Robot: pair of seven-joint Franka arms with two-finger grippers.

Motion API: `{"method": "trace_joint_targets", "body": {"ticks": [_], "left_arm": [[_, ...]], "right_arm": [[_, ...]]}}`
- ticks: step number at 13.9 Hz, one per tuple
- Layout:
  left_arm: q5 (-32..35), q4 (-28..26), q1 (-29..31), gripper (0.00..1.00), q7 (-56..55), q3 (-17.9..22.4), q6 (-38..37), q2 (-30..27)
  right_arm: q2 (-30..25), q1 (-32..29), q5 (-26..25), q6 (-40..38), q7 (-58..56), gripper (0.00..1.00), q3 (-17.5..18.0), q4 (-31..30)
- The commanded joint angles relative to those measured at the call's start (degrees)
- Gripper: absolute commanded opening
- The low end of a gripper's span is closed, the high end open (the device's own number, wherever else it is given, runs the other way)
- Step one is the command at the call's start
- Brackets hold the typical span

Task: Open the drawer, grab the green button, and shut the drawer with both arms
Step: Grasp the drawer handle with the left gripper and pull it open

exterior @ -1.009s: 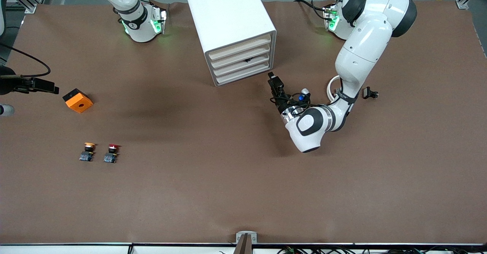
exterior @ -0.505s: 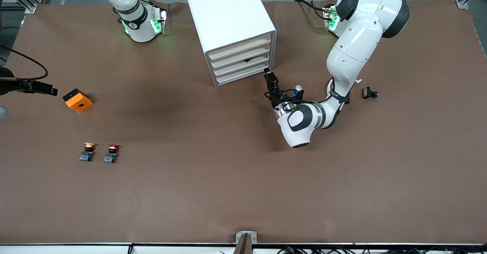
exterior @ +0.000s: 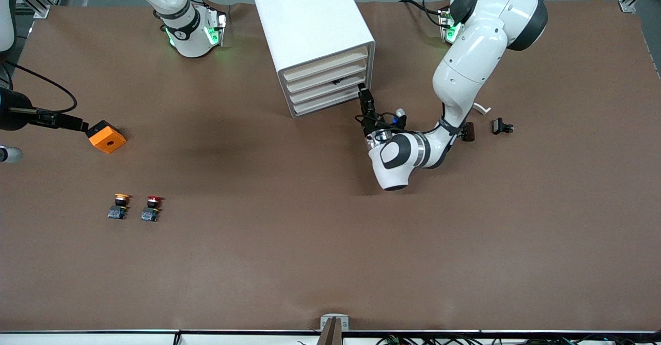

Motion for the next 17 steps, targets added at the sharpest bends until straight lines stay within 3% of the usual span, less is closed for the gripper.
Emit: {"method": "trace_joint_targets", "body": {"ticks": [1,11,16,17], "left_arm": [[0.9,-2.8,-0.9,0.46,1.0,0.0,-0.1,-2.4],[-0.1,-5.9,-5.1,0.44,0.8,0.0,-0.1,-4.6],[-0.1,-5.9,-5.3,0.03,0.7,0.0,-0.1,-4.1],[-0.1,-5.9,-5.0,0.01,0.8,0.0,-0.1,-4.1]], "right_arm": [[0.3,1.1,0.1,-0.7,2.9,1.00,0.1,1.3],[0.2,2.2,0.1,-1.1,4.6,1.00,0.1,1.1],[0.1,9.2,0.3,-0.8,22.4,1.00,0.1,1.2],[0.2,10.5,0.5,-0.6,24.8,1.00,0.1,1.2]]}}
